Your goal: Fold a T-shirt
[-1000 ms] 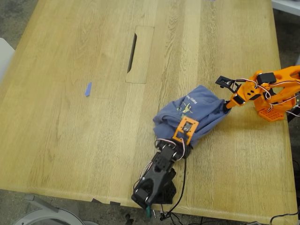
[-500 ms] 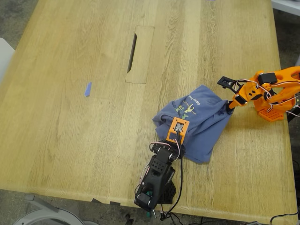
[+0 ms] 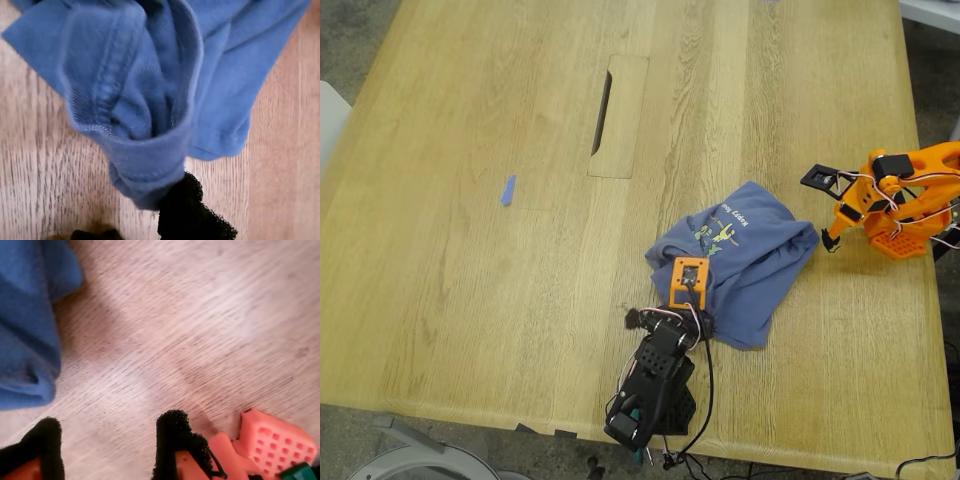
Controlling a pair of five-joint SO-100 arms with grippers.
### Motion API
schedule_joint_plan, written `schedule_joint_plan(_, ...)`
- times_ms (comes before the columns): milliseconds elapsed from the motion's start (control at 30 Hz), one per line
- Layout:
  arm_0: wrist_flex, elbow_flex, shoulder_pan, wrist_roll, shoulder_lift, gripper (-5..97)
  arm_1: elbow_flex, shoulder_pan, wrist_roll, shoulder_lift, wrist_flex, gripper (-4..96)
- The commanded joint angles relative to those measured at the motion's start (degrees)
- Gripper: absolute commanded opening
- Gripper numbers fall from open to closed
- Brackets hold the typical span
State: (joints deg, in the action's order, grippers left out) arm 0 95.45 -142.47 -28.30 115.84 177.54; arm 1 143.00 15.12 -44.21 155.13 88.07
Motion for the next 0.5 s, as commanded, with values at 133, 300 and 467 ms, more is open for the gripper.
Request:
schedule_joint_plan(133, -6.2, -0.5, 7.1, -1.7, 2.8, 96, -9.3, -3.4, 0.0, -4.5, -3.5, 25.7)
schedule_joint_plan(300, -4.4, 2.0, 13.4, -3.3, 3.6, 97, -14.6, -5.0, -0.4, -5.5, -1.5, 24.0)
schedule_joint_plan(467, -1.2, 8.0, 25.7, -6.0, 3.3, 97, -19.4, -7.4, -0.6, -5.5, 0.7, 21.8)
